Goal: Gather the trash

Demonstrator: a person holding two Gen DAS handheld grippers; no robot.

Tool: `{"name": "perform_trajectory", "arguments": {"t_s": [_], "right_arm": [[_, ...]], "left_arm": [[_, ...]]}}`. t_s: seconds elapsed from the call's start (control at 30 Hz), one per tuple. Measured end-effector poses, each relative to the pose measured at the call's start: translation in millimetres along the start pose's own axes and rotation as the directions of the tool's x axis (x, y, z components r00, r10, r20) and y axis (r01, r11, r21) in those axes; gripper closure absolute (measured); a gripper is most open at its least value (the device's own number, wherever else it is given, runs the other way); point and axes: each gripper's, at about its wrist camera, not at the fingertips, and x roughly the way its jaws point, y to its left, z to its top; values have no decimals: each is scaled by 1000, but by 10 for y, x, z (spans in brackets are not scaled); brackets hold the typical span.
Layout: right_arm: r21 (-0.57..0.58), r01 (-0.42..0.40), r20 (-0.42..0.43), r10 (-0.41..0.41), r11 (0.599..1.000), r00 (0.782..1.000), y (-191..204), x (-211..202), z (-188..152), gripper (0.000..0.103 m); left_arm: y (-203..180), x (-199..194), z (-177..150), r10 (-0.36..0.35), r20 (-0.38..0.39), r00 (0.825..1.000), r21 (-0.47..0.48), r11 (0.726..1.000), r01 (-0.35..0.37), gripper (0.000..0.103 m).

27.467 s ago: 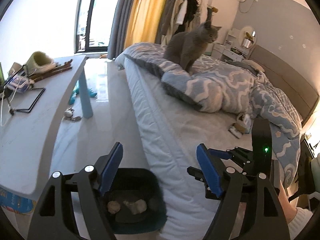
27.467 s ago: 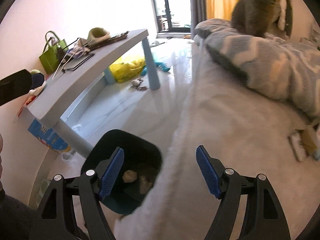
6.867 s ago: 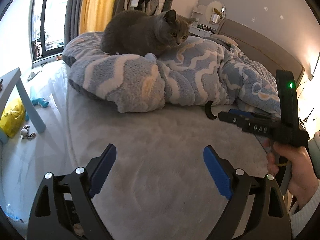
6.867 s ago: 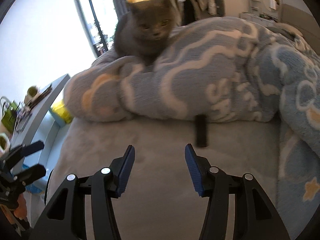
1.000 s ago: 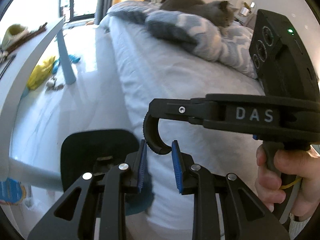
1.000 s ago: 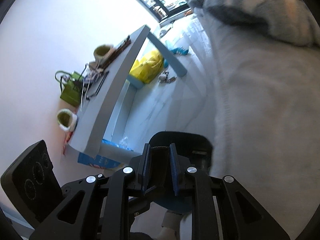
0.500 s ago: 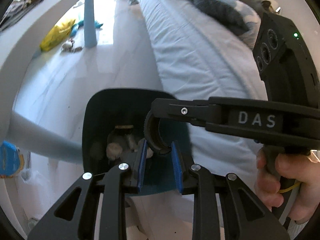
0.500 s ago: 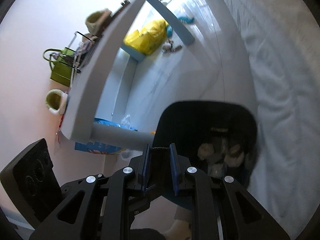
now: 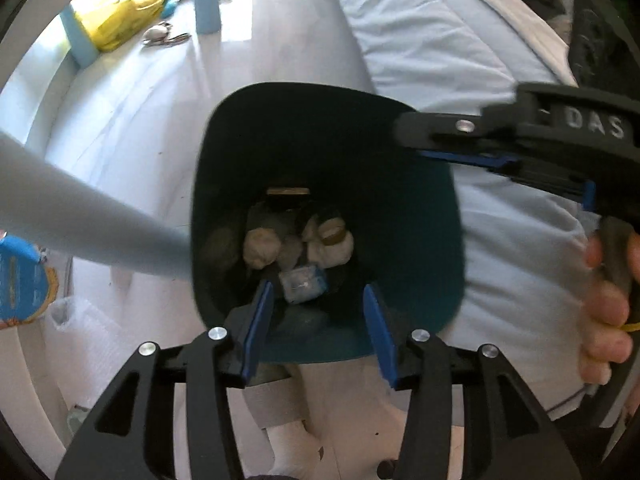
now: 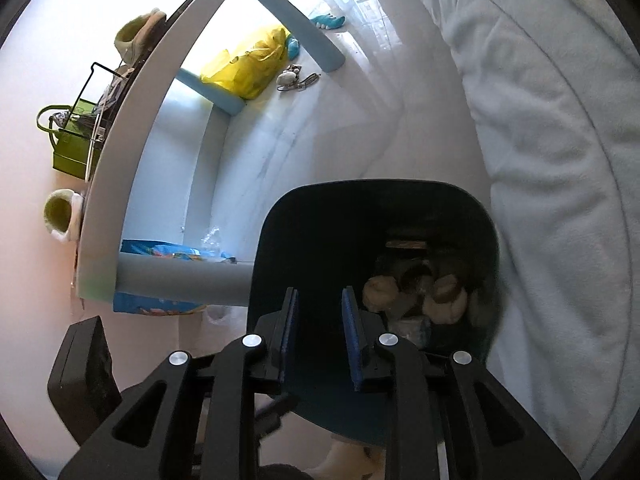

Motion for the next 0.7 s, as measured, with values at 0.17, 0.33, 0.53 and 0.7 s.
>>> {"name": "perform_trajectory", "arguments": {"t_s": [0.17, 0.33, 0.53, 0.7], "right_arm": [[-111, 88, 28, -85, 990, 996, 174, -195, -63, 79], [-223, 99, 169, -61, 970, 984, 430, -843, -248, 44], [-287, 225, 402, -96, 931, 911, 624, -1760, -795, 32], [-249, 282, 548, -105, 927, 830, 481, -2509, -1352, 14]], "left_arm": [[47, -253, -61, 9, 39, 999, -28, 1000, -8, 34], [-10, -862, -219, 72, 194, 978, -59, 996, -62, 21], [-242, -1622, -594, 150, 421, 894, -57, 989, -139, 9], [-544, -2201, -1010, 197, 587, 785, -60, 978, -201, 5]]}}
